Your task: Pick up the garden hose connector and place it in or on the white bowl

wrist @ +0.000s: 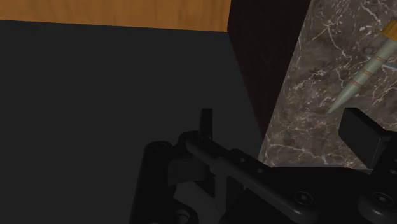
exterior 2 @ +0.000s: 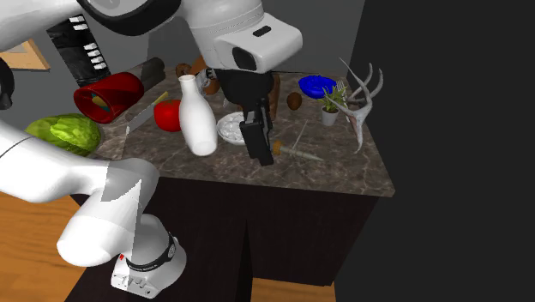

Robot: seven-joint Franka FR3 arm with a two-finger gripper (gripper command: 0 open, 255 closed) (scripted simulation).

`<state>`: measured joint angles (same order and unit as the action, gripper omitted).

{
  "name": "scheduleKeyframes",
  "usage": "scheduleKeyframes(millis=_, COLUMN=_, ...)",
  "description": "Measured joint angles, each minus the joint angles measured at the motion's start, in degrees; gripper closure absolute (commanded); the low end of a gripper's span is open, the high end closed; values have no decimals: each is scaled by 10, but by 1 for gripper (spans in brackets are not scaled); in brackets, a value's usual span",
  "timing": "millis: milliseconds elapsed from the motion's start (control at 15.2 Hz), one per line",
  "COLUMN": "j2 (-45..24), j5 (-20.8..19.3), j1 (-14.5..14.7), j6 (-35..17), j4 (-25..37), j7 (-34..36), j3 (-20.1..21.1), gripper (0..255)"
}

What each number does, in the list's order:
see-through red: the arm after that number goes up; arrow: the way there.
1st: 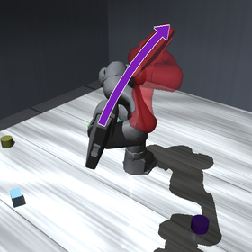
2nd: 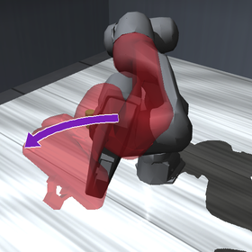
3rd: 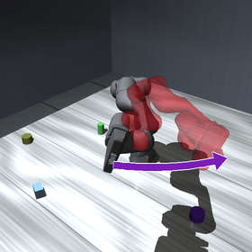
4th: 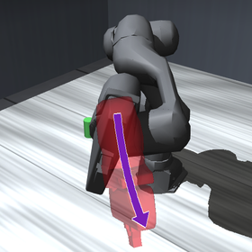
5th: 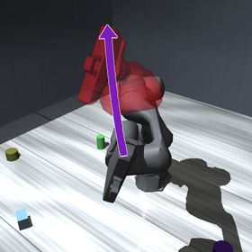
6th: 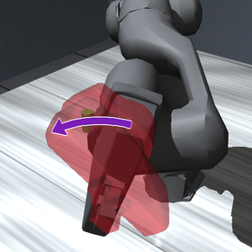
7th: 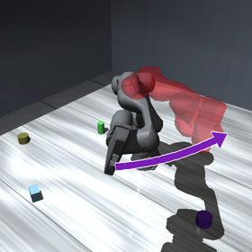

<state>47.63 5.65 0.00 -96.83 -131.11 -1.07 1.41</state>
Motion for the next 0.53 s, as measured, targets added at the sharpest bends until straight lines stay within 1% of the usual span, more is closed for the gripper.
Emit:
scheduleKeyframes(millis=66, j2=0, j5=0, j1=0, j6=0, j4=0, j7=0, j3=0, gripper=0)
scheduleKeyframes(millis=198, j2=2, j5=7, j1=-1, j6=-7, j4=-12, j7=22, j3=16, gripper=0)
scheduleKeyframes(millis=528, j2=-26, j5=38, j1=-2, j6=-54, j4=-39, j7=116, j3=85, gripper=0)
